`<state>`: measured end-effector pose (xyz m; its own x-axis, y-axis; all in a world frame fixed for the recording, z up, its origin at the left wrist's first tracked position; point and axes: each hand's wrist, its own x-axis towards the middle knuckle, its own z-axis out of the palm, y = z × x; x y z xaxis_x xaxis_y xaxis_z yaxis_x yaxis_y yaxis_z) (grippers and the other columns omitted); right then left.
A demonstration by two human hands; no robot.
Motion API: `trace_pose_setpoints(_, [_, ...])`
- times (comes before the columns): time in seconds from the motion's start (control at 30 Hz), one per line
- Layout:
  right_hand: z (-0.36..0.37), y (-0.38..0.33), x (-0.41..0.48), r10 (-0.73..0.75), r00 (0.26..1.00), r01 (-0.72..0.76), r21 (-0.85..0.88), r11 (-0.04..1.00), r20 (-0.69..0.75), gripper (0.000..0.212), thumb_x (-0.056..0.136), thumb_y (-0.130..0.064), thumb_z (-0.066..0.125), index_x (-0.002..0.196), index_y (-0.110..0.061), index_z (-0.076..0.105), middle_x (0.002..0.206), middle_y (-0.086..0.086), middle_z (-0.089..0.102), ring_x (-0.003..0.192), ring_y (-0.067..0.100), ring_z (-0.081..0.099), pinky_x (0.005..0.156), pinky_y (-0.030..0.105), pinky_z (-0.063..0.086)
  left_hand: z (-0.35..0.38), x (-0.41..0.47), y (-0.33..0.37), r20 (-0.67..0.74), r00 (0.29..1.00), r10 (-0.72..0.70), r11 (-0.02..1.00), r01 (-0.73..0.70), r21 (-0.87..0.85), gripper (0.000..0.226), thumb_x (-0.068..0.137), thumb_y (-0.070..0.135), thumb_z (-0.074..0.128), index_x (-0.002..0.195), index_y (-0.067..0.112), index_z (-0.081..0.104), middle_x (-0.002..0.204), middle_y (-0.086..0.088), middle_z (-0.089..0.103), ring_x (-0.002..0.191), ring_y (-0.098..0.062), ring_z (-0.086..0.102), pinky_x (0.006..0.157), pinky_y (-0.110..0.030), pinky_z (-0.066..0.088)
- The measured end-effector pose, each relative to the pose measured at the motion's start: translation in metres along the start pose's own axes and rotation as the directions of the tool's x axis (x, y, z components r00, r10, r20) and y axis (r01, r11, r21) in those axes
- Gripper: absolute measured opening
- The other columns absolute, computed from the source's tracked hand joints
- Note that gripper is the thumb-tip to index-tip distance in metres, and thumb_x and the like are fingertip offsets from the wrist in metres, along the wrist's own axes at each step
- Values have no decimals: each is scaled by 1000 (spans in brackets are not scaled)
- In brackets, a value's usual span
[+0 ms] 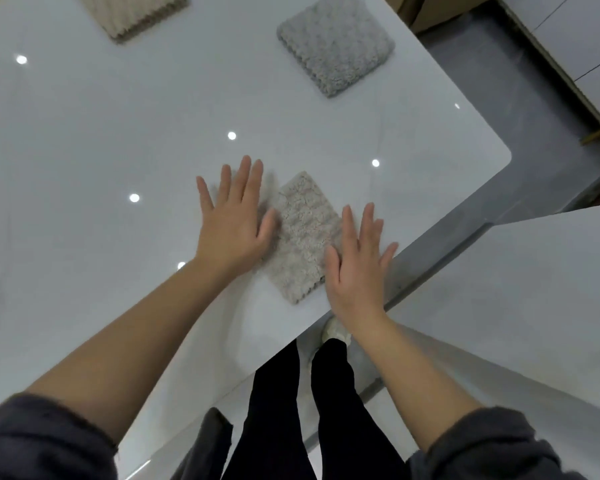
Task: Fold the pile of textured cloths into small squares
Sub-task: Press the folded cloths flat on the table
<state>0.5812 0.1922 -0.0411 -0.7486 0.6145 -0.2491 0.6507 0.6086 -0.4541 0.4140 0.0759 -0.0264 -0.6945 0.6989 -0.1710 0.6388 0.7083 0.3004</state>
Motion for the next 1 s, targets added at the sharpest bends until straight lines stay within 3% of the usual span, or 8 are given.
trace_pose_setpoints(0.07, [11,-12,-14,90,994,-89,26,996,-56,62,99,-47,14,155,-30,-5,162,4,-19,149,30,-14,115,62,-9,-3,19,-6,53,975,216,976,-217,11,65,98,46,22,156,20,5,163,-3,3,150,-29,3,116,-54,-11])
trace_pose_setpoints(0.17, [27,-29,-28,216,973,-215,28,976,-86,63,97,-45,16,153,-29,-9,162,7,-16,149,33,-11,114,65,-7,0,39,-9,128,870,476,876,-482,24,61,100,44,23,156,23,7,163,-1,2,150,-26,6,118,-52,-7])
trace_pose_setpoints(0.27, [39,-50,-25,277,958,-277,11,961,-70,64,94,-48,11,150,-30,-16,161,7,-20,148,32,-18,113,65,-12,10,47,-9,198,771,606,781,-624,38,59,102,43,19,156,21,10,163,-4,3,149,-23,10,119,-50,-5])
trace_pose_setpoints(0.33, [43,-60,-19,289,954,-290,-2,957,-73,64,94,-48,10,150,-32,-18,161,7,-22,147,32,-21,112,65,-14,14,48,-8,211,745,633,755,-654,45,59,101,41,19,155,19,13,163,-7,5,149,-26,12,120,-50,-3])
trace_pose_setpoints(0.67, [49,-58,-11,290,951,-301,-116,947,-105,64,96,-52,12,154,-29,-5,163,8,-14,148,36,-13,112,68,-6,22,48,-11,160,737,656,737,-672,74,60,100,40,25,154,16,19,162,-9,10,148,-27,16,120,-52,0])
trace_pose_setpoints(0.77, [33,-51,-14,267,959,-279,-154,948,-96,64,95,-52,8,152,-28,-7,163,7,-12,148,35,-13,111,67,-13,15,40,-9,82,821,565,813,-571,115,64,100,42,23,154,11,16,162,-14,8,149,-33,5,119,-55,0])
trace_pose_setpoints(0.9, [0,-36,-5,10,996,-28,-190,981,-94,62,99,-38,15,155,-16,-2,160,0,-14,148,22,-16,115,53,-18,4,2,5,-70,936,346,937,-340,80,65,100,36,21,153,2,10,161,-18,4,149,-35,-1,120,-53,0])
trace_pose_setpoints(1.0, [0,-26,16,-176,982,187,-301,935,63,62,100,-37,14,155,-11,1,162,3,-10,148,17,-14,120,51,-7,22,-27,19,-48,962,269,961,-265,77,66,99,36,23,152,-1,13,160,-17,6,149,-31,3,120,-52,3])
